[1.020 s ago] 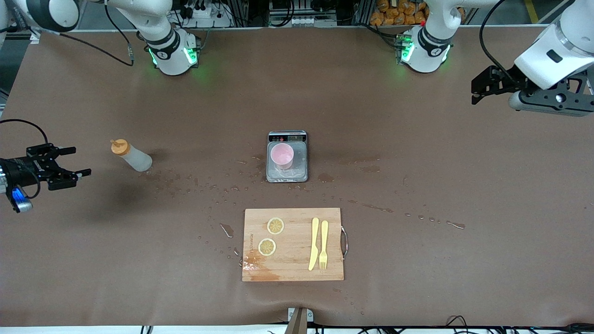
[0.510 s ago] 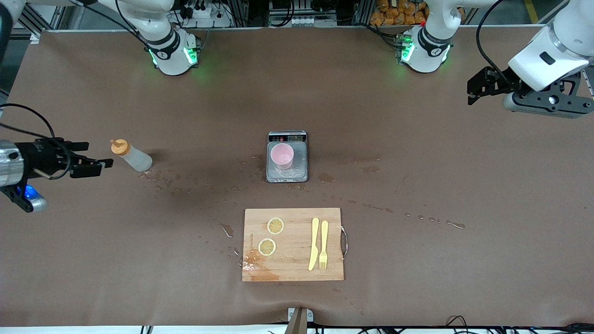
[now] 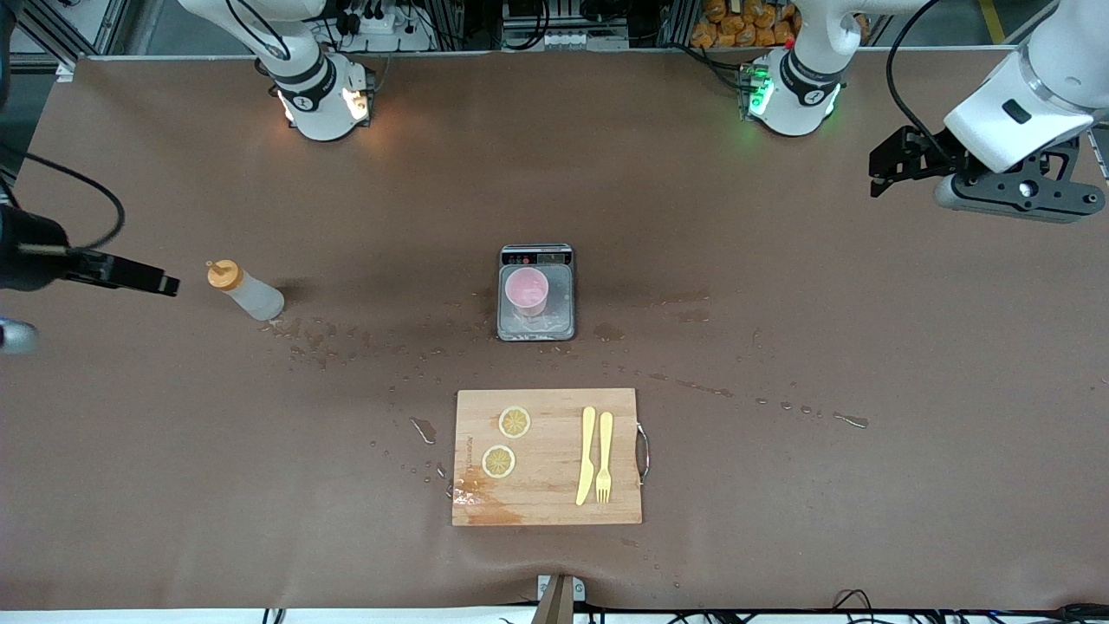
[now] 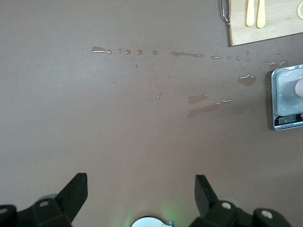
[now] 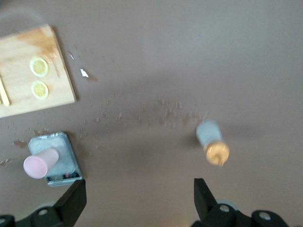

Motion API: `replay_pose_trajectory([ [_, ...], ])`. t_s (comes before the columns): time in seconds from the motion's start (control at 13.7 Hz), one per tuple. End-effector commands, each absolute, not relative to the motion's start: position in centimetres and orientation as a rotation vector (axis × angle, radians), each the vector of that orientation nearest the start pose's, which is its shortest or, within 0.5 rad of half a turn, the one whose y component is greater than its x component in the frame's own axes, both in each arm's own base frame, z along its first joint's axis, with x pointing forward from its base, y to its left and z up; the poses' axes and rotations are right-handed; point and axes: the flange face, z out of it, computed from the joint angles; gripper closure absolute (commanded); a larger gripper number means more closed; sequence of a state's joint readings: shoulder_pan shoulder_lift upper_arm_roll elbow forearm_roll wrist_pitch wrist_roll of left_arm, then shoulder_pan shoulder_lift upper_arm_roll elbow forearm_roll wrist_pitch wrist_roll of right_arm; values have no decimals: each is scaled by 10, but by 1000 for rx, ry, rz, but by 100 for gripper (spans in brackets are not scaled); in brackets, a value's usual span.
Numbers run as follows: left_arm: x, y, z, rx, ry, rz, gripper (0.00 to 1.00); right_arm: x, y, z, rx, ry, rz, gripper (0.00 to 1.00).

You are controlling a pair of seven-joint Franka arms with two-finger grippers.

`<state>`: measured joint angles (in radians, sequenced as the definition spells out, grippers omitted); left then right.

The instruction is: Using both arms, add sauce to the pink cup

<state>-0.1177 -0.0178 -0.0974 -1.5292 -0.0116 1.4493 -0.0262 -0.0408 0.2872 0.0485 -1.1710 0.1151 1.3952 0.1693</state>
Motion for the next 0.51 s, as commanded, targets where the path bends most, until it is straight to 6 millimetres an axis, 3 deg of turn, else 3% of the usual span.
replay_pose_trajectory([
  [0.0,523,-111,648,-3131,279,98,0,576,32,634,-3130,51,-76,0],
  [0.15,523,-111,648,-3130,279,100,0,557,36,623,-3143,9,-145,0],
  [0.29,523,-114,647,-3130,279,100,0,556,39,621,-3148,-9,-153,0],
  [0.44,523,-114,647,-3130,276,100,0,561,19,620,-3148,12,-177,0],
])
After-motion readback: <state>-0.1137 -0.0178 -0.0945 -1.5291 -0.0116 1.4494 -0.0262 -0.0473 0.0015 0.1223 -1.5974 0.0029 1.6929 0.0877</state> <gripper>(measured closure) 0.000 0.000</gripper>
